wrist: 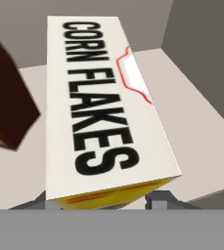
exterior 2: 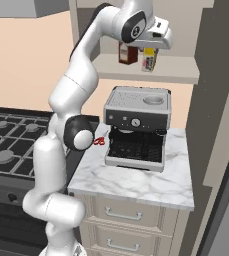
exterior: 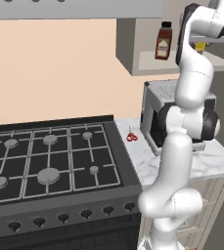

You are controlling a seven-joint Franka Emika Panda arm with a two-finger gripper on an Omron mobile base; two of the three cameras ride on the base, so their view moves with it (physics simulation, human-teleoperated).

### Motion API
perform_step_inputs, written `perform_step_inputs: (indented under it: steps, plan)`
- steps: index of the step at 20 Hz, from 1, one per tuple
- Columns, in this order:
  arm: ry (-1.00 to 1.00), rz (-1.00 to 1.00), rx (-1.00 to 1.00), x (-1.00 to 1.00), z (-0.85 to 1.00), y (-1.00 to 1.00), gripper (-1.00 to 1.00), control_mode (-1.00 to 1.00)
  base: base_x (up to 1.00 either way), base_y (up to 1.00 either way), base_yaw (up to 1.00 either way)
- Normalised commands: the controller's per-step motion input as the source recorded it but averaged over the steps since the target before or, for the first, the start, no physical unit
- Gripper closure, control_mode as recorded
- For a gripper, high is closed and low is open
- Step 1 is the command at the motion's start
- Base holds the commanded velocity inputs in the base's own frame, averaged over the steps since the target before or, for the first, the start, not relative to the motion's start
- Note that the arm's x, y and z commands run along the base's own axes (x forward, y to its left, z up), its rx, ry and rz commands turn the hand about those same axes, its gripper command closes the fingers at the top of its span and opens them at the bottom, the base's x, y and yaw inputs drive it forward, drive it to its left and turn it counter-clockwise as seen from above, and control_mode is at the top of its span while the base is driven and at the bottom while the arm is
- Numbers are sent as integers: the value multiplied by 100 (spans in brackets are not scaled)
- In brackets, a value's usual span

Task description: Pick the cereal and cereal from the counter and place them in the cabinets closest to them.

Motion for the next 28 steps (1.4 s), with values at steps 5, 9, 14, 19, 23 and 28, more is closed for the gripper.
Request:
perform_step_inputs:
  steps: [5,9,14,19,23,28]
  plan:
    - [0,0,0,54,0,-1,100,-100,0,0,0]
    - [0,0,0,52,0,0,100,-100,0,0,0]
    - [1,0,0,17,0,0,-100,-100,0,0,0]
    - [5,-2,0,1,6,0,-100,-100,0,0,0]
    - [5,-3,0,0,17,0,-100,-100,0,0,0]
    - [1,0,0,-41,10,0,-100,-100,0,0,0]
